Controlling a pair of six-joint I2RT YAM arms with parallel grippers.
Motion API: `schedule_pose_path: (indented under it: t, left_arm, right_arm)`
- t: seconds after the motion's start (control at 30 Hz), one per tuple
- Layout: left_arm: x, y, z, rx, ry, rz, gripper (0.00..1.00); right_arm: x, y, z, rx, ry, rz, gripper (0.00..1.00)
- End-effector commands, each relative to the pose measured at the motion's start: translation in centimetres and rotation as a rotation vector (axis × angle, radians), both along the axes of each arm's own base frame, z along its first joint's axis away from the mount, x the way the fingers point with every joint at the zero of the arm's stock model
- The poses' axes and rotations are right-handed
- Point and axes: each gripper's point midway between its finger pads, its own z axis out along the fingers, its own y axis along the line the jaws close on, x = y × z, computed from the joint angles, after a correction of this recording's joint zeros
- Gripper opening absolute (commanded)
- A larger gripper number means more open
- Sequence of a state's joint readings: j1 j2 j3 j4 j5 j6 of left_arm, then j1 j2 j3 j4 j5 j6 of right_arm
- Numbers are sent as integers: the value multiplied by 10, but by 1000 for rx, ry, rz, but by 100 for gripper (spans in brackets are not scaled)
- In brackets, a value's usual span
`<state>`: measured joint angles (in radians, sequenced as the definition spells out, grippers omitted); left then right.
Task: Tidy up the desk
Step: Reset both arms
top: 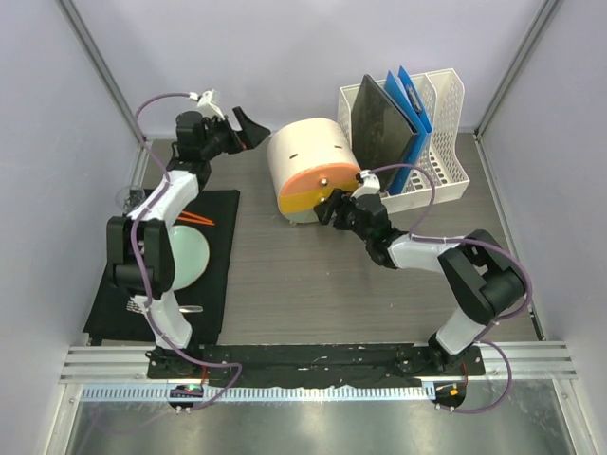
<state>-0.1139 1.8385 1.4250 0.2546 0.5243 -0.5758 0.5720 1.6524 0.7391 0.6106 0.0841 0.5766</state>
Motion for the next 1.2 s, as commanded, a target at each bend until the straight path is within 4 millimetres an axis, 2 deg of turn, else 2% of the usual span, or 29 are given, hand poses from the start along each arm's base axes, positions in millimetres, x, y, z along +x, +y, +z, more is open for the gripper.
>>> schedule_pose_path:
  t: [0.0,0.03,0.13,0.23,0.27,0.37,0.4,0.43,0.47,0.5,0.6,0.7,0.8,0.83,0.9,0.93,1.0,1.03,1.17]
  left_arm:
    - [-15,25,40,91,-110,119,100]
    - [-21,28,53,97,-139,132,100]
    - [-29,35,59,132,-130,158,100]
    - [-47,41,61,159,-104,165,100]
    - [-56,43,74,160,-131,172,100]
    - [-72,51,68,188,-107,206,100]
    - [-80,53,79,191,-131,210,100]
    - [-89,55,68,207,-72,206,100]
    - [-95,55,67,217,-62,202,100]
    - [-104,56,73,216,-63,202,100]
    - [-121,62,60,230,1,220,100]
    - [-145,67,62,228,-10,236,100]
    - [-158,76,46,228,42,286,100]
    - [-165,78,46,233,41,288,100]
    - [-175,82,34,256,75,299,100]
    - [-182,84,38,256,61,309,100]
    - [-190,91,28,279,78,333,100]
    - [-195,94,31,278,65,347,100]
    - [-203,100,17,303,113,373,100]
  right_arm:
    - [1,-6,37,34,-85,-18,78]
    - [0,-8,39,32,-88,-20,78]
    - [-4,-9,43,25,-84,-16,78]
    - [-9,-13,42,24,-71,-19,79]
    - [-11,-14,45,30,-73,-18,79]
    - [-17,-17,49,34,-69,-20,82]
    - [-21,-19,46,24,-53,-18,83]
    - [-24,-20,48,25,-49,-18,83]
    - [-27,-23,44,17,-39,-19,84]
    - [-30,-26,49,20,-45,-20,85]
    - [-40,-35,49,6,-29,-35,91]
    - [-49,-41,49,-14,-17,-33,92]
    - [-58,-48,50,-24,-6,-39,92]
    - [-60,-52,47,-34,1,-47,92]
    - [-66,-58,42,-62,26,-55,92]
    - [-69,-62,44,-65,23,-63,93]
    - [-75,-70,40,-88,36,-77,93]
    - [-77,-76,44,-90,23,-98,93]
    - [-88,-94,43,-118,31,-148,93]
